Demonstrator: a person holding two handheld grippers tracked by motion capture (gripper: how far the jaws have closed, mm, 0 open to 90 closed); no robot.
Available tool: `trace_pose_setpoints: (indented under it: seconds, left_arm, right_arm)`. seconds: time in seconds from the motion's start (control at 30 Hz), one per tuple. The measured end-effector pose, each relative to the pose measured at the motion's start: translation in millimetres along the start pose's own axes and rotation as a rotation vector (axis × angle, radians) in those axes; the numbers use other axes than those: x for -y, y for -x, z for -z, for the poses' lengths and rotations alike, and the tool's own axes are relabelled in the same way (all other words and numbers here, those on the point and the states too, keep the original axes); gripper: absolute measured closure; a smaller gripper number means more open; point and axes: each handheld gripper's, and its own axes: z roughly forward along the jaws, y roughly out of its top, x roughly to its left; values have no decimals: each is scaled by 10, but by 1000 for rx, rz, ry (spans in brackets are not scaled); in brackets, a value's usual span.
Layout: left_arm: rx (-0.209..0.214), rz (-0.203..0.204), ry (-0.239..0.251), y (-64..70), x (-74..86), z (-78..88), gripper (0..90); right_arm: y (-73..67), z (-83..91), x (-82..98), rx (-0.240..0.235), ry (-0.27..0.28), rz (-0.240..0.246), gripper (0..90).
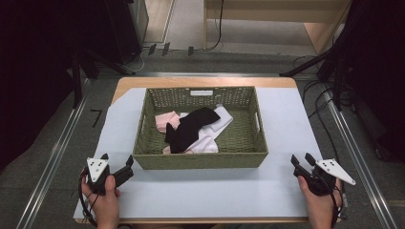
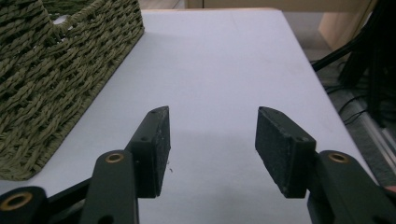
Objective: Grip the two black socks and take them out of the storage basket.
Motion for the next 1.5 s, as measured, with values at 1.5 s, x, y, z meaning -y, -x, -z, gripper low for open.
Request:
trace_pose_setpoints:
  seconds: [1.5]
  left_arm:
    - [12,13,-14,-21,-6,-13,146]
  right_arm:
    - [-1626,-594,-1665,-209,226,61,415]
